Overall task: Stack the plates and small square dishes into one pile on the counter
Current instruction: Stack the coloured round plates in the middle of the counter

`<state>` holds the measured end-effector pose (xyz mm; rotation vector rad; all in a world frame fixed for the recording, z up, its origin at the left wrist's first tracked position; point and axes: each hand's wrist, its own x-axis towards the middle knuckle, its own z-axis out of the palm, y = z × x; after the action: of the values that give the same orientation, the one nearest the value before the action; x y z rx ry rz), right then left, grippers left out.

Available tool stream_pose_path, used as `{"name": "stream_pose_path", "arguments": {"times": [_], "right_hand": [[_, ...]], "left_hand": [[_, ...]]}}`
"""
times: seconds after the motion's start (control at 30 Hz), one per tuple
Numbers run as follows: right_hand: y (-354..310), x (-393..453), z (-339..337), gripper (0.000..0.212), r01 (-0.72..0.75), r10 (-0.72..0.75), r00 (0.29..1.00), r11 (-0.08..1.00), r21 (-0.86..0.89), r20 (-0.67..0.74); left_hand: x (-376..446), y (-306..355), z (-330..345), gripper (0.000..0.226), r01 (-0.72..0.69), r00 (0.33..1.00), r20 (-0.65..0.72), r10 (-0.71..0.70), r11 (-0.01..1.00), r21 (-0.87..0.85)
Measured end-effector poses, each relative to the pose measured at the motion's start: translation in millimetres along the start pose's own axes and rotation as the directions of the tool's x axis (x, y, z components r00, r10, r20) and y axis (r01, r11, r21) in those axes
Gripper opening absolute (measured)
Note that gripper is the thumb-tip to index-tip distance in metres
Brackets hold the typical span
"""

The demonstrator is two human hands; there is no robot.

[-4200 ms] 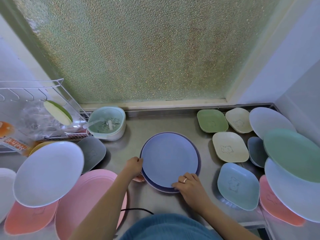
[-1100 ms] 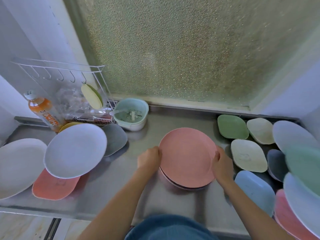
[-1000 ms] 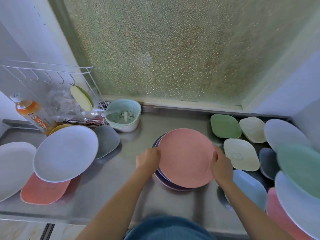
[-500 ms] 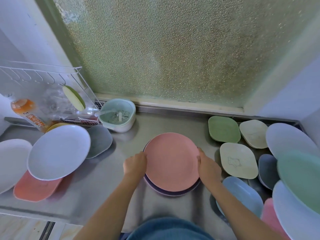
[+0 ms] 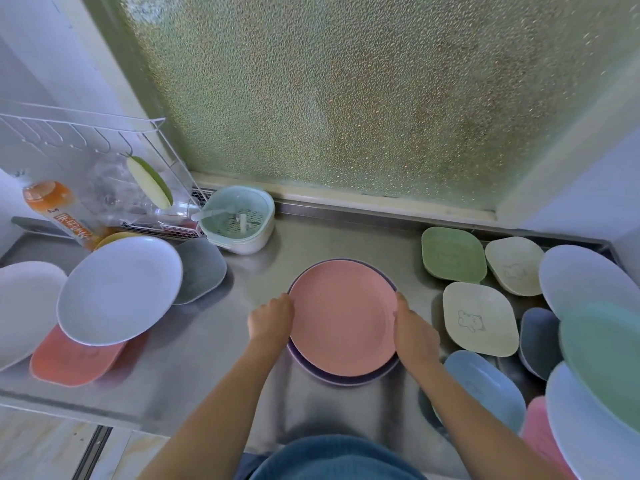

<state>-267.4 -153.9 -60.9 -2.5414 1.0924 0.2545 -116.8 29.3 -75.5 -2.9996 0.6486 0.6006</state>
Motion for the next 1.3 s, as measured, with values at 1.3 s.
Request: {"name": "stream_pose_path", "arguments": {"times": [1.3], "right_hand": [[-522,-115,162,0.038,0.859,-0.847,0.408,0.482,0.171,0.34]], "left_hand": [[-53,-466,-37,0.056,0.577,0.551,0.214,-0.807,0.182,-0.796]]}}
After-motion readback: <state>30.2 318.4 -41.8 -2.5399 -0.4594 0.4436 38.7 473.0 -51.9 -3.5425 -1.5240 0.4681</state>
